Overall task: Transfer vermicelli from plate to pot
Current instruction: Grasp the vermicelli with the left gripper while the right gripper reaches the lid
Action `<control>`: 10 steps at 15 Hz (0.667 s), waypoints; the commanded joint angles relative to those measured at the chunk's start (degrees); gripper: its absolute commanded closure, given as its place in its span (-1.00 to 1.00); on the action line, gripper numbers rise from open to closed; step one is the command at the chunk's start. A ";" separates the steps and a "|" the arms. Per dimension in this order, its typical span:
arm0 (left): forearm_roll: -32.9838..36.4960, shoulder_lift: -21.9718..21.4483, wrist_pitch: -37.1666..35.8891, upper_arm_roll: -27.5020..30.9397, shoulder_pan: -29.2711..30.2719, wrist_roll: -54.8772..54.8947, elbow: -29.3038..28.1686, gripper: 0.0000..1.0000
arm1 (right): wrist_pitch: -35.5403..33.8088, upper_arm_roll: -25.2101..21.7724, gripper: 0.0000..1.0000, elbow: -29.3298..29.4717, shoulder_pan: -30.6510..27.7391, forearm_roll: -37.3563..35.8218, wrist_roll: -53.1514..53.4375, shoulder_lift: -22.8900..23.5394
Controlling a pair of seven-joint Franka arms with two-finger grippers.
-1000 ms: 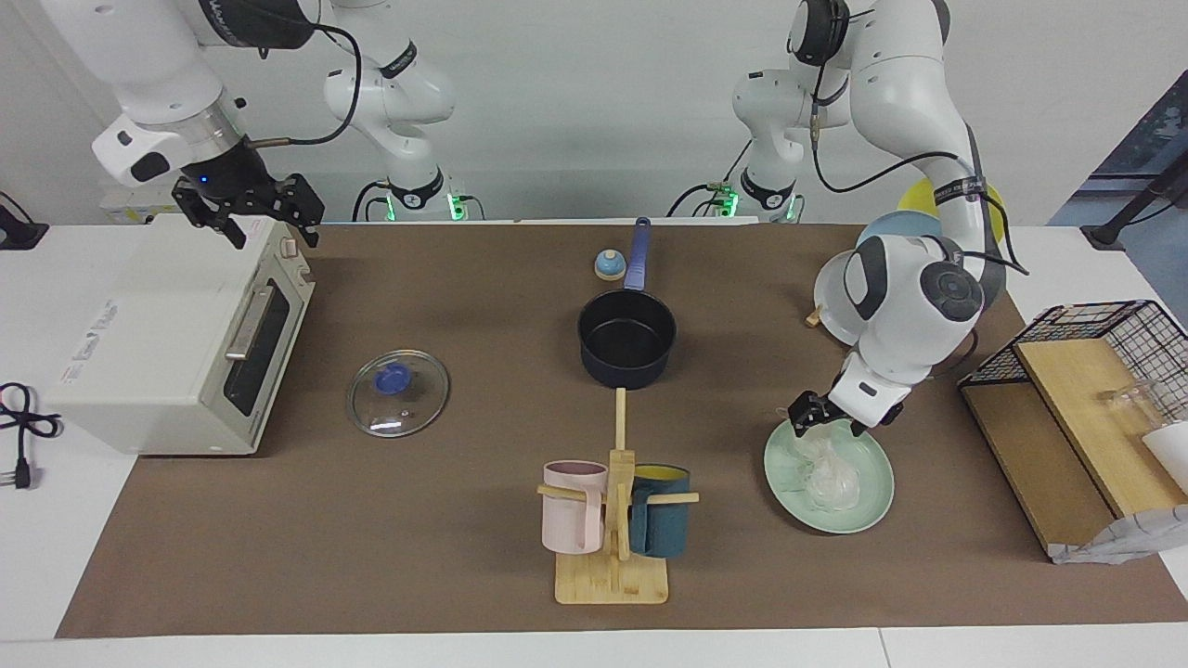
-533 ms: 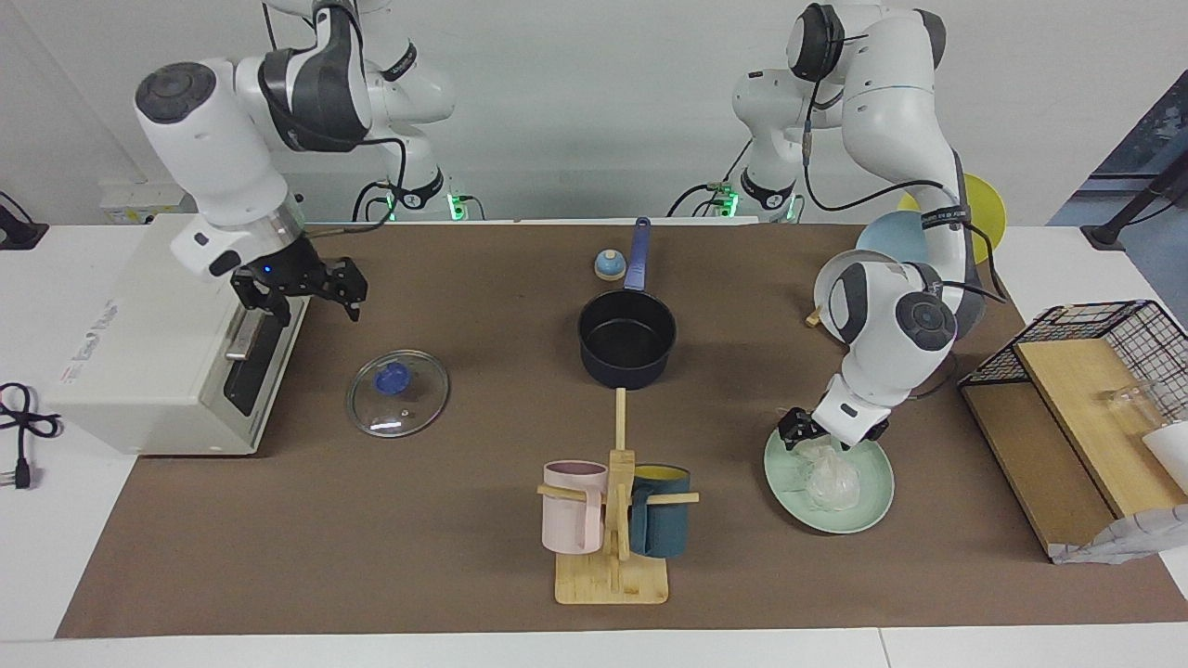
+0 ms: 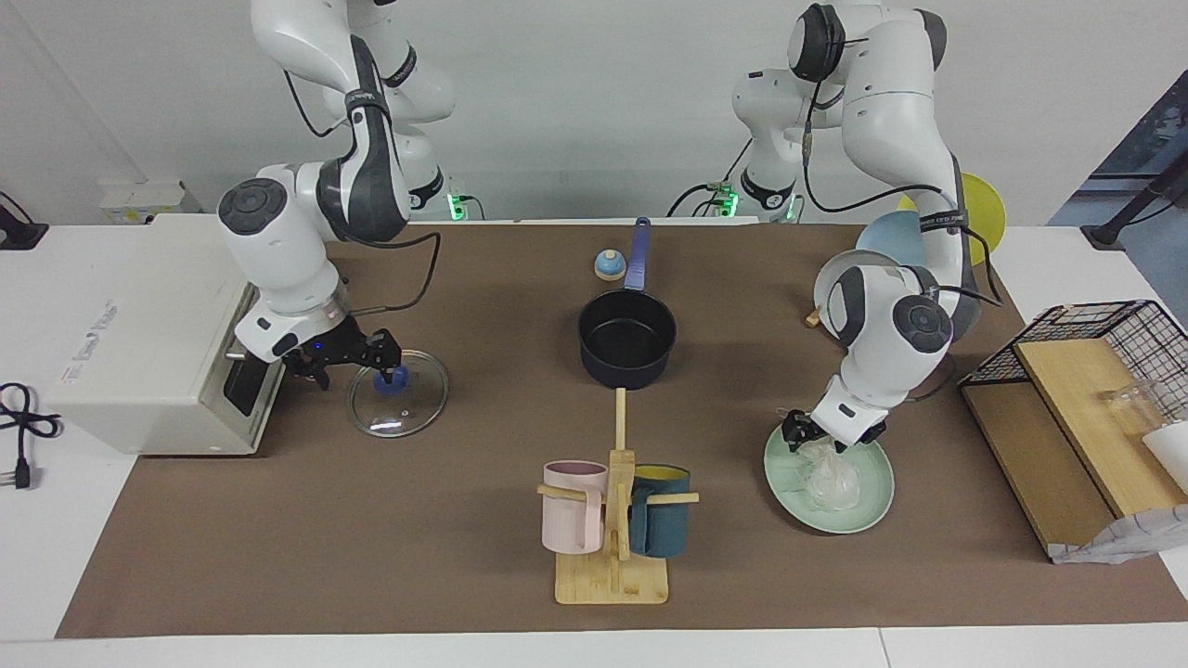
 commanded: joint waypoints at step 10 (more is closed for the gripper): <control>-8.80 -11.91 -23.69 0.13 0.16 -8.36 9.67 1.00 | 7.11 0.05 -1.00 -7.11 1.52 4.25 -6.98 1.14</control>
